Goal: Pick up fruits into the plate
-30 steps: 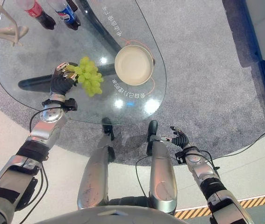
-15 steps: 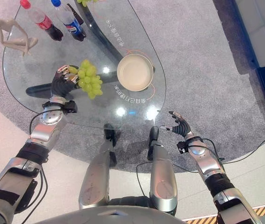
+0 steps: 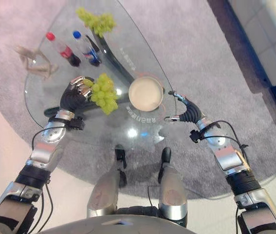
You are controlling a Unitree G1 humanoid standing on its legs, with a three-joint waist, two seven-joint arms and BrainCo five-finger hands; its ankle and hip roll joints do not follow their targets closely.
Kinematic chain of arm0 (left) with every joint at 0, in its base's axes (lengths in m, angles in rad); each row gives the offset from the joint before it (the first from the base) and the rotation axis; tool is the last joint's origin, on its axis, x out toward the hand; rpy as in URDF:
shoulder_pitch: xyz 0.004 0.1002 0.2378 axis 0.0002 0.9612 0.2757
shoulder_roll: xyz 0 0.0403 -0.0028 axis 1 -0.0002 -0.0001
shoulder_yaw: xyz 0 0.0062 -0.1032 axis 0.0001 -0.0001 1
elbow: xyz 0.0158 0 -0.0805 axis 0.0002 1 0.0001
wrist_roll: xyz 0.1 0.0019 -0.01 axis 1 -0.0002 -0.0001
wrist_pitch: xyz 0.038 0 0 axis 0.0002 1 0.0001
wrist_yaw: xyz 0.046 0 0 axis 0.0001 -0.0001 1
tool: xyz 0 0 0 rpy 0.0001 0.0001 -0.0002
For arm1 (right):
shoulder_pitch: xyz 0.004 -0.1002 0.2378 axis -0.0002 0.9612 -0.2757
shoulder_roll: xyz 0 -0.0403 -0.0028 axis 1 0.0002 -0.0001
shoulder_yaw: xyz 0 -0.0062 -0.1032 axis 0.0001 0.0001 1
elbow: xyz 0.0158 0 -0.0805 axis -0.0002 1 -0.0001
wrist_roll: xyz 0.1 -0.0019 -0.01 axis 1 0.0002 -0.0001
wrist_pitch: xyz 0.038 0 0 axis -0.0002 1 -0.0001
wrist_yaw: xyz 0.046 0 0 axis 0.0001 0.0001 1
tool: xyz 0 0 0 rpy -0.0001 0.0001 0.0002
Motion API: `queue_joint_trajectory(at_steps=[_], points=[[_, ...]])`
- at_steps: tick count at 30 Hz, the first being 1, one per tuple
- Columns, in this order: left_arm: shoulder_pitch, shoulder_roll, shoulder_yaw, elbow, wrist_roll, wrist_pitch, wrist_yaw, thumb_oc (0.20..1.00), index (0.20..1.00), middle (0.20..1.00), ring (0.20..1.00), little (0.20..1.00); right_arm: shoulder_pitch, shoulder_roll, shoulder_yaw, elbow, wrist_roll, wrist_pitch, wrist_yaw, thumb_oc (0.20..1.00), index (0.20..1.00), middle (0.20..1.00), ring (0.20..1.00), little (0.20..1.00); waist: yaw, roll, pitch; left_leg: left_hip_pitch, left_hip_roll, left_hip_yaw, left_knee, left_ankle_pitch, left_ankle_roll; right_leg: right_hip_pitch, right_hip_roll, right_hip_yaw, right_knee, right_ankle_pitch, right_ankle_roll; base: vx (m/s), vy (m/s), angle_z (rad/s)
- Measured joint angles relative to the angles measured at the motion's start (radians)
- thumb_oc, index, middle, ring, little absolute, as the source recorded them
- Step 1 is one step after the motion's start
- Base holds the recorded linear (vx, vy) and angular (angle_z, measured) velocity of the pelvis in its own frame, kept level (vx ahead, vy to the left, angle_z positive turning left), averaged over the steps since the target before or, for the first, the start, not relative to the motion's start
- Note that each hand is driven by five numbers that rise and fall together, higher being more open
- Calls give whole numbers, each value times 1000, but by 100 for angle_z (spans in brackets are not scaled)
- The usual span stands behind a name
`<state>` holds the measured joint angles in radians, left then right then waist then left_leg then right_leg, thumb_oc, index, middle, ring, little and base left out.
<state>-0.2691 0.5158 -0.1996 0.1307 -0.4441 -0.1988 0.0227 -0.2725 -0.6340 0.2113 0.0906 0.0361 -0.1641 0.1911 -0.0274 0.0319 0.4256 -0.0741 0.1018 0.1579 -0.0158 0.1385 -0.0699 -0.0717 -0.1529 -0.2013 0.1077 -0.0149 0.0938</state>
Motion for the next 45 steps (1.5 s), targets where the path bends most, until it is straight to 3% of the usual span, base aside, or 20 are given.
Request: queue_joint_trajectory(at_steps=[5,9,22,45], points=[[67,-8,9,-45,-43,88,-149,200,200,200,200,200,-20,-16,7,-10,-39,37,52,1000,1000,1000,1000,1000,25,11,-140,86,2,-4,-39,-3,-3,115,14,-23,-82,2,3,113,-33,7],[91,-7,8,-62,-103,135,-224,200,200,200,200,200,-25,-17,51,-10,-49,69,79,1000,1000,1000,1000,1000,28,10,-194,122,5,-13,-62,-3,-3,160,23,-33,-113,3,2,35,-21,8],[114,-4,-49,-211,-168,196,-411,200,200,200,200,200,-79,-11,177,-26,-48,191,118,1000,1000,1000,1000,1000,36,3,-241,154,3,-14,-73,-3,-3,210,26,-35,-160,23,3,0,0,0],[109,6,-111,-240,-205,218,-452,200,200,200,200,200,-85,61,276,-38,4,358,121,1000,1000,1000,1000,1000,23,3,-291,167,4,7,-73,-9,-3,213,25,-25,-160,24,3,1,0,-1]])
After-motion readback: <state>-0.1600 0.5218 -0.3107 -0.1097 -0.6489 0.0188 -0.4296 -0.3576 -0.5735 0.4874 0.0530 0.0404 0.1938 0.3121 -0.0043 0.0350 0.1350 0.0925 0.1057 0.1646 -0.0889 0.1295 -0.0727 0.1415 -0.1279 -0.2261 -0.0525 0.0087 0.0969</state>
